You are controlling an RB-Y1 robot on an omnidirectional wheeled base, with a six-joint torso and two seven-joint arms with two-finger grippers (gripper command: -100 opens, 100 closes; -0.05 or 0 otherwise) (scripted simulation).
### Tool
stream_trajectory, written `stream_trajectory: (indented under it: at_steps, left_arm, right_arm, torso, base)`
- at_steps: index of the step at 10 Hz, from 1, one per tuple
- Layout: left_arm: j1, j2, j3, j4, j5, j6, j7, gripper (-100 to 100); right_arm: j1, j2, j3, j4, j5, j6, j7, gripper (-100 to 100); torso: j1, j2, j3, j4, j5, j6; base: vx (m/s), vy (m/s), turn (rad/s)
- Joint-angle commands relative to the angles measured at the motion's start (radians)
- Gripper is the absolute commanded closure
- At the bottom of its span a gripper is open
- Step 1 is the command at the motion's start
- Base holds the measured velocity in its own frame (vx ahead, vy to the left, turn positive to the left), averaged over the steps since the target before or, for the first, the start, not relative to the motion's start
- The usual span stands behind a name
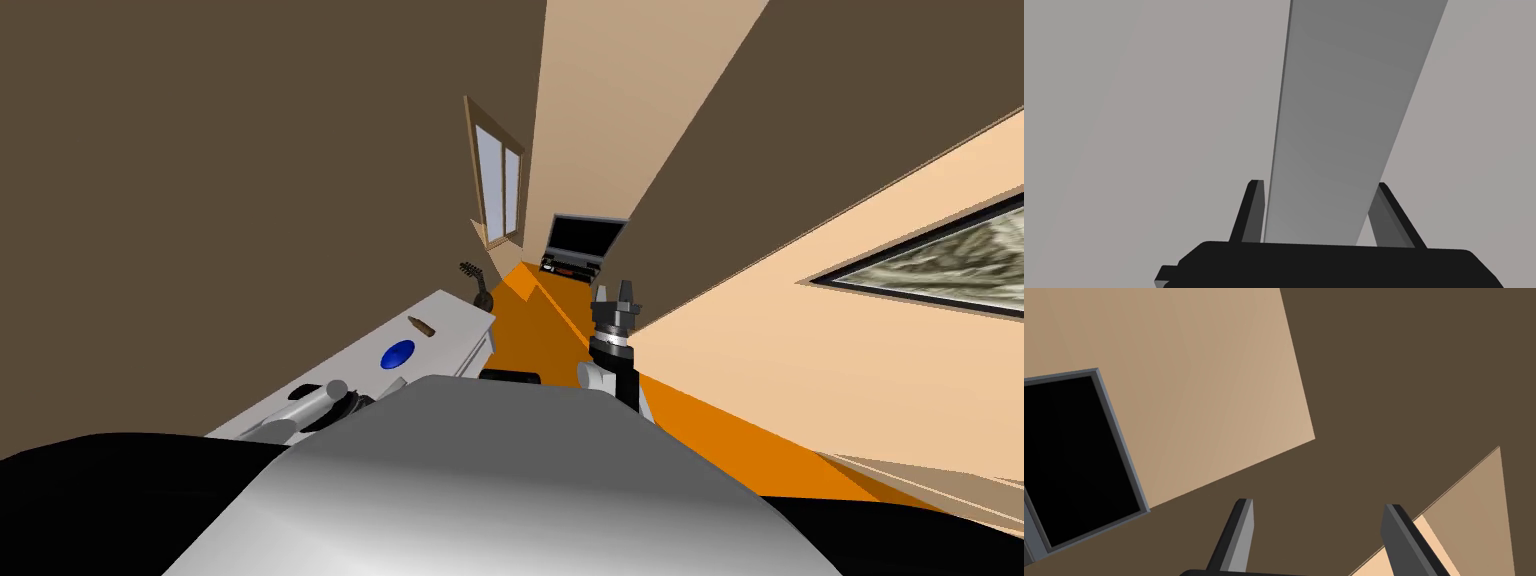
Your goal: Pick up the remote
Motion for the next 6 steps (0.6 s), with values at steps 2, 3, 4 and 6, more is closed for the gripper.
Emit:
stream_trajectory:
  at_steps: [2, 3, 4, 6]
  left_arm:
    - [0.031, 0.025, -0.035, -0.035, 0.040, -0.011, 0.058, 100]
    - [0.049, 0.040, -0.057, -0.056, 0.065, -0.017, 0.090, 100]
    - [0.068, 0.055, -0.078, -0.077, 0.090, -0.023, 0.119, 100]
    - [0.055, 0.047, -0.068, -0.065, 0.077, -0.019, 0.105, 0]
  right_arm:
    - [0.000, 0.000, 0.000, 0.000, 0.000, 0.000, 0.000, 0]
    - [0.000, 0.000, 0.000, 0.000, 0.000, 0.000, 0.000, 0]
    - [0.000, 0.000, 0.000, 0.000, 0.000, 0.000, 0.000, 0]
    - [0.000, 0.000, 0.000, 0.000, 0.000, 0.000, 0.000, 0]
  torso:
    - [0.000, 0.001, 0.000, 0.000, 0.000, 0.000]
    - [0.000, 0.000, 0.000, 0.000, 0.000, -0.002]
    - [0.000, -0.001, -0.001, 0.000, 0.000, -0.001]
    - [0.000, -0.003, -0.001, -0.001, 0.000, -0.001]
  base:
    - [-0.087, -0.003, -0.130]
    - [-0.051, -0.008, -0.119]
    - [-0.073, -0.009, -0.225]
    - [-0.020, -0.001, -0.021]
